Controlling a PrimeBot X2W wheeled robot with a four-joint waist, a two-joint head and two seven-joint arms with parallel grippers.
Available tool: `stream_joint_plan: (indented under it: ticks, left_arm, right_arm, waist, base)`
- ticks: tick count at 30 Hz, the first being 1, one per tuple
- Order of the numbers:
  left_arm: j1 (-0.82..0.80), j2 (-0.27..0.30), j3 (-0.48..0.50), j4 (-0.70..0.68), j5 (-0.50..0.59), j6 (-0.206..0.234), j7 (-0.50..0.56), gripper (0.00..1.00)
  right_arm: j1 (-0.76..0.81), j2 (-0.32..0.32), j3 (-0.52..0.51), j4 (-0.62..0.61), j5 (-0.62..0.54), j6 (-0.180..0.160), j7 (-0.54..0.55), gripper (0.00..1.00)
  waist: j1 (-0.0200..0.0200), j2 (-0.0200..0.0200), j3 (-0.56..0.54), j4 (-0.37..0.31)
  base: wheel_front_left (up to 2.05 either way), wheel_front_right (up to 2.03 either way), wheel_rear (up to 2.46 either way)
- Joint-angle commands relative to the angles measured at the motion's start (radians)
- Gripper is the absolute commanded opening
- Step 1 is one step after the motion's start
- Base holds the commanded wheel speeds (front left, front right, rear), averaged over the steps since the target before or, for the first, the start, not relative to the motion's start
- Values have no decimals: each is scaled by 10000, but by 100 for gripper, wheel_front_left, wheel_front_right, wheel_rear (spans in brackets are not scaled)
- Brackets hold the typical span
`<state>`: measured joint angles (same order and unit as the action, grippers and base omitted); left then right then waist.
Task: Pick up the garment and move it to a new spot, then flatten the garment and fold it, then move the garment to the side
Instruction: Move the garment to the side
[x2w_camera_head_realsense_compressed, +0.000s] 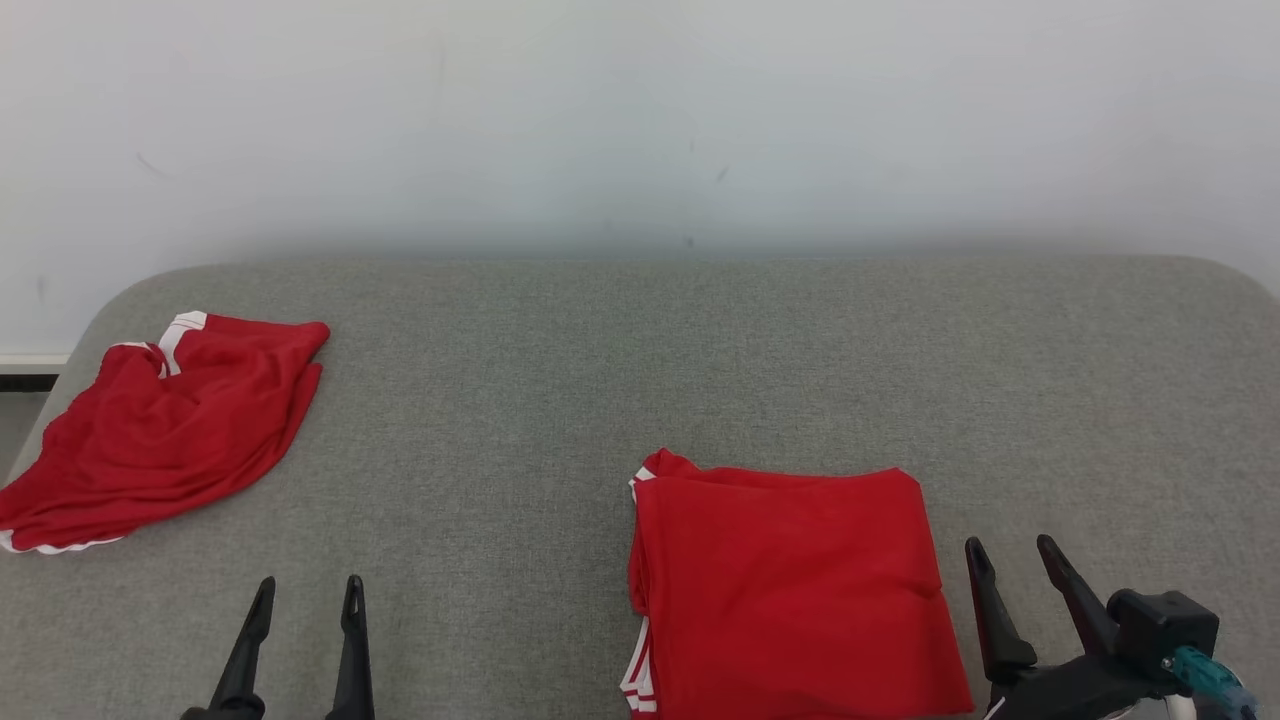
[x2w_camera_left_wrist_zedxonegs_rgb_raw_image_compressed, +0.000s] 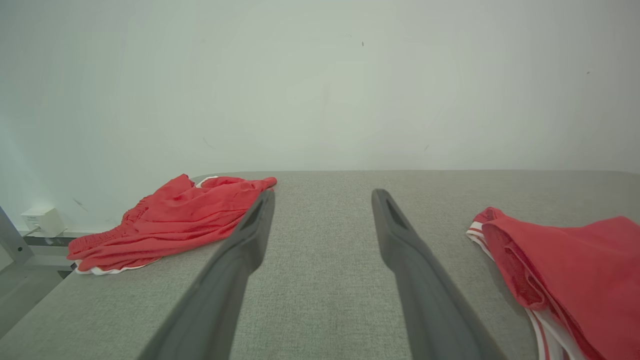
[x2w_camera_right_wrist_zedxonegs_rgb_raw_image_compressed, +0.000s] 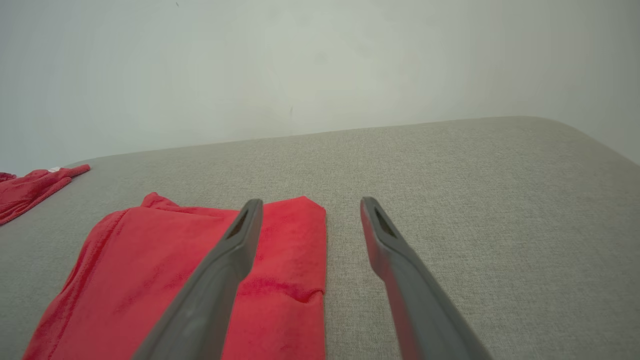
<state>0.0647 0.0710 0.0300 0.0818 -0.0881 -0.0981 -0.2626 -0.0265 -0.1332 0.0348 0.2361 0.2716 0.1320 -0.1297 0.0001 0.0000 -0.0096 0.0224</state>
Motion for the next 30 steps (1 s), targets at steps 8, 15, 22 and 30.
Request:
stream_joint_plan:
  ticks: [8, 15, 22, 30]
  left_arm:
    - [-245, 46, -147, 217, -8, -65, -31, 100]
    - [-360, 46, -216, 291, 10, -59, -31, 100]
    - [-508, 15, -298, 350, 7, -66, -31, 100]
    - [-584, -4, -242, 386, -47, -42, -31, 100]
  right_arm:
    - [-1109, -491, 257, 1811, 236, -29, 398, 100]
    - [-2257, -644, 596, 4394, 430, -29, 632, 100]
    - [-2953, -425, 1068, 6021, 745, -29, 613, 100]
    - [-3220, -262, 1807, 7084, 1431, -28, 739, 0]
  waist:
    - [-1, 0, 69, 415]
    - [-1, 0, 261, 827]
    - [-1, 0, 479, 975]
    - [-1, 0, 566, 947]
  base:
    - [0, 0, 0]
    - [0, 0, 0]
    - [0, 0, 0]
    - [0, 0, 0]
